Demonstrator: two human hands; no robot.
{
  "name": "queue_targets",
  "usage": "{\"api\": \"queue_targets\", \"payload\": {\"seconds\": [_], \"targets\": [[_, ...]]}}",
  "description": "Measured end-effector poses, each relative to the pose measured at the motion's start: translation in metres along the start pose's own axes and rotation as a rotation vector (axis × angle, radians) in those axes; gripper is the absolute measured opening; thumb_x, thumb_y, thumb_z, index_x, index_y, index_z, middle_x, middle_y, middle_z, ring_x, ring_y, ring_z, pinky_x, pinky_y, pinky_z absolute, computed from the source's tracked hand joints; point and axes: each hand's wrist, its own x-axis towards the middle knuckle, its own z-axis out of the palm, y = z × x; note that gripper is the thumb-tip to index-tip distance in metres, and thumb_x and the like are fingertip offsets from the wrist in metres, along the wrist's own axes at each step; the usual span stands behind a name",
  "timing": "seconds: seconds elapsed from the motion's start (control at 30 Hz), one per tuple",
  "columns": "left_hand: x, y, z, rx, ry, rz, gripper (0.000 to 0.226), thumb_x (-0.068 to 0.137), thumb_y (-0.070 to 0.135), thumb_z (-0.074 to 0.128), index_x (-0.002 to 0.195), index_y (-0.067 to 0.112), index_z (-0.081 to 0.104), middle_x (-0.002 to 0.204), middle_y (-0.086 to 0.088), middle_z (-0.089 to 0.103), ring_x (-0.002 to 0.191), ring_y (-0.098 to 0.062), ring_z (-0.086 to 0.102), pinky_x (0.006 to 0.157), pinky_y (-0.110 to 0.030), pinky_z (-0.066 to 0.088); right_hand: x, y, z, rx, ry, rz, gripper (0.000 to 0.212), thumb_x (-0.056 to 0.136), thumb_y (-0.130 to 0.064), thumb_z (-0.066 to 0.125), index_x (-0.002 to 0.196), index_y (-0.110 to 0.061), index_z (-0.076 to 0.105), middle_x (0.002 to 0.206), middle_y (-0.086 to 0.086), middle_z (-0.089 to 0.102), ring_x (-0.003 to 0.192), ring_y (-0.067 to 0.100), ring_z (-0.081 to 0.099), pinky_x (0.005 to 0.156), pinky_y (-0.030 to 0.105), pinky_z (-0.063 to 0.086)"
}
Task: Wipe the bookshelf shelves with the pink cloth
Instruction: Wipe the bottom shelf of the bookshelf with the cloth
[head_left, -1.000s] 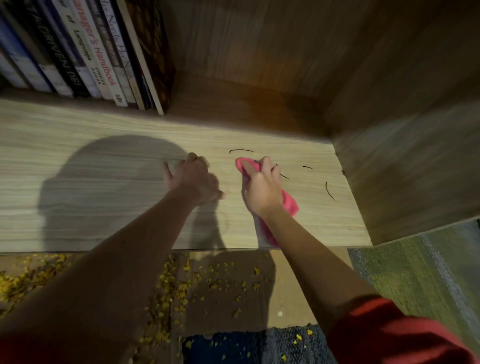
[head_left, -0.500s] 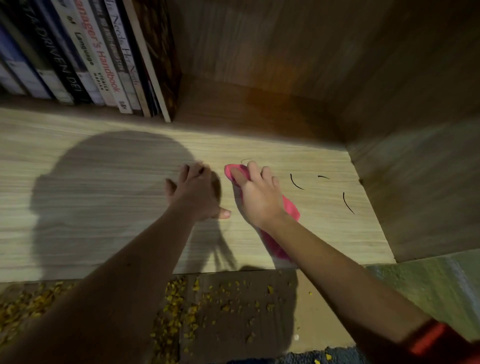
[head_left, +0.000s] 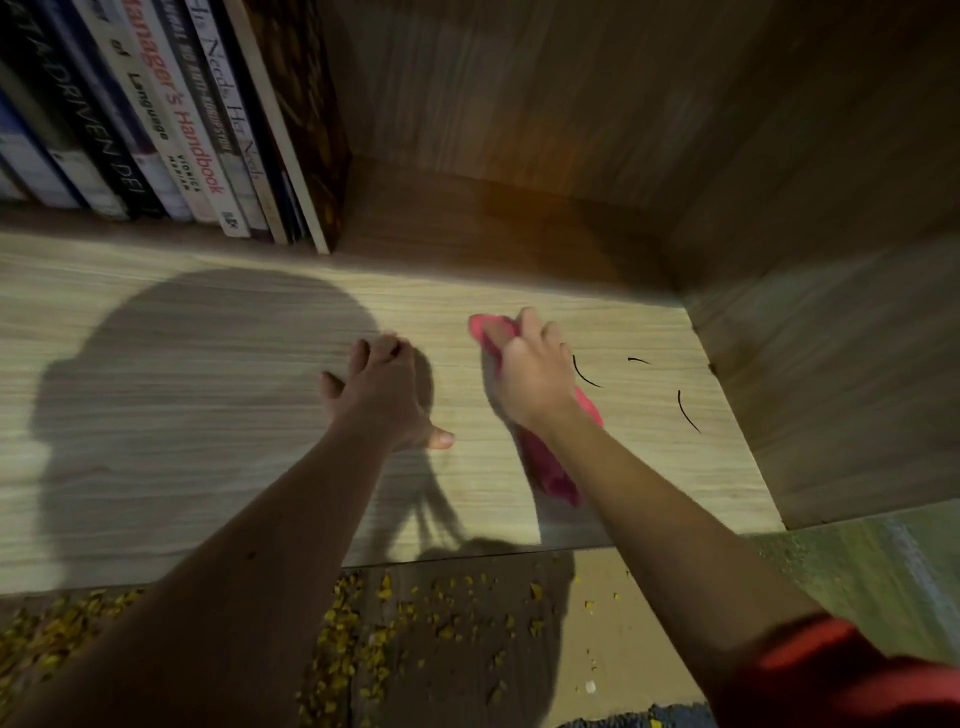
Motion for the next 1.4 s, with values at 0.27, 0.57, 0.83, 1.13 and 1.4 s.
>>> {"api": "queue_targets", "payload": {"seconds": [0.27, 0.57, 0.83, 1.13, 1.4], "targets": [[0.003, -0.002, 0.003, 0.007, 0.019, -0.002, 0.117, 0.069, 0.049, 0.076, 0.151, 0.016, 0.000, 0.158, 0.005, -0.007, 0.145, -0.021, -0.010, 0.114, -0.053, 0.005, -0.012, -0.029, 0.008, 0.008, 0.057, -0.108, 0.038, 0.095, -0.017, 0.042, 0.132, -0.023, 0.044, 0.126, 0.010, 0.036, 0.113, 0.033, 0.035, 0.091, 0.043, 0.033], [0.003, -0.005, 0.006, -0.026, 0.057, 0.013, 0.119, 0.066, 0.049, 0.078, 0.151, 0.014, 0.003, 0.158, 0.006, -0.004, 0.145, -0.020, -0.008, 0.114, -0.052, 0.004, 0.033, -0.033, 0.007, 0.058, 0.078, 0.110, 0.031, 0.099, -0.025, 0.035, 0.126, -0.020, 0.049, 0.123, 0.011, 0.037, 0.113, 0.033, 0.036, 0.092, 0.043, 0.032], [0.003, -0.008, 0.001, 0.006, 0.036, 0.048, 0.118, 0.068, 0.050, 0.076, 0.151, 0.012, 0.001, 0.159, 0.001, -0.005, 0.145, -0.023, -0.008, 0.114, -0.052, 0.003, -0.030, 0.019, 0.014, 0.072, 0.125, 0.005, 0.038, 0.095, -0.021, 0.045, 0.132, -0.023, 0.051, 0.118, 0.015, 0.045, 0.101, 0.034, 0.042, 0.088, 0.045, 0.042], [-0.033, 0.003, 0.018, 0.132, 0.156, 0.064, 0.069, 0.089, 0.038, 0.058, 0.146, 0.014, 0.025, 0.153, -0.007, 0.020, 0.140, -0.027, 0.018, 0.111, -0.046, 0.023, -0.110, 0.003, 0.011, 0.097, 0.048, -0.011, 0.040, 0.088, -0.024, 0.041, 0.124, -0.021, 0.058, 0.106, 0.017, 0.049, 0.087, 0.036, 0.047, 0.071, 0.045, 0.047], [-0.068, -0.014, 0.021, 0.292, 0.066, 0.042, 0.049, 0.096, 0.021, 0.040, 0.145, 0.022, 0.031, 0.149, -0.001, 0.028, 0.134, -0.025, 0.029, 0.109, -0.043, 0.025, -0.131, 0.001, -0.021, 0.023, -0.229, 0.168, 0.043, 0.093, -0.014, 0.043, 0.135, -0.021, 0.039, 0.124, 0.013, 0.032, 0.112, 0.034, 0.037, 0.093, 0.042, 0.036]]}}
